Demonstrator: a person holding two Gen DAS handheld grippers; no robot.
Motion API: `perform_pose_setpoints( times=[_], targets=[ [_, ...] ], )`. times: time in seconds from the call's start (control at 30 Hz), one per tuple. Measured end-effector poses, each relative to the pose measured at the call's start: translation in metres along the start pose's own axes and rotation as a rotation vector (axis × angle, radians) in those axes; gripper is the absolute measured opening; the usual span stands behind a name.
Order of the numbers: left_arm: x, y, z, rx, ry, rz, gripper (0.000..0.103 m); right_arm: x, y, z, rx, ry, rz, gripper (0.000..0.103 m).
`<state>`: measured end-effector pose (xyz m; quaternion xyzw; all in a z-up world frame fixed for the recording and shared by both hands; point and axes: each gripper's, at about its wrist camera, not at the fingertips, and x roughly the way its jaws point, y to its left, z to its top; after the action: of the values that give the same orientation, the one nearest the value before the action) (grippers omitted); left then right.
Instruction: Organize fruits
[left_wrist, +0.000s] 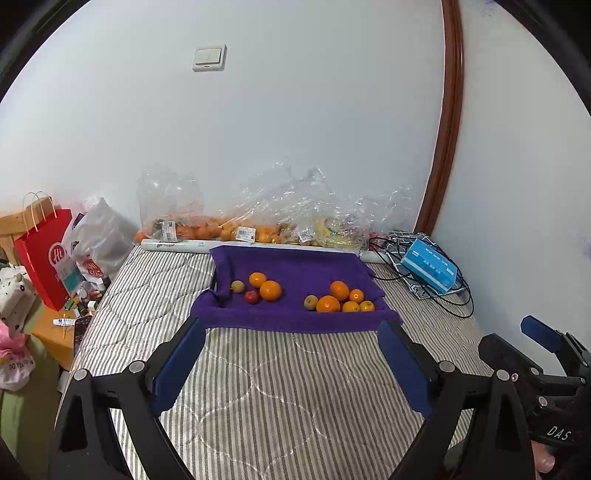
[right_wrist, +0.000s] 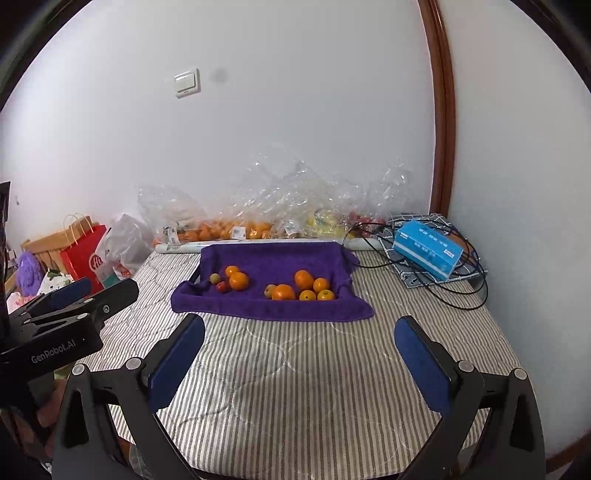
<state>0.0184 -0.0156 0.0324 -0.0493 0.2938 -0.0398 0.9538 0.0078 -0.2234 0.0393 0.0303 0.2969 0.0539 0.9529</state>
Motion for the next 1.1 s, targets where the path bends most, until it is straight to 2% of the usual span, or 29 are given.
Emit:
perform_pose_setpoints(
  times=[1.1],
  targets=[
    [-0.0073,-0.0031,0.0016,0.001,-0.013,0.007,0.095,-0.0054,-0.0010,-0.0009,-0.003,-0.014,0.006,0.101]
  ],
)
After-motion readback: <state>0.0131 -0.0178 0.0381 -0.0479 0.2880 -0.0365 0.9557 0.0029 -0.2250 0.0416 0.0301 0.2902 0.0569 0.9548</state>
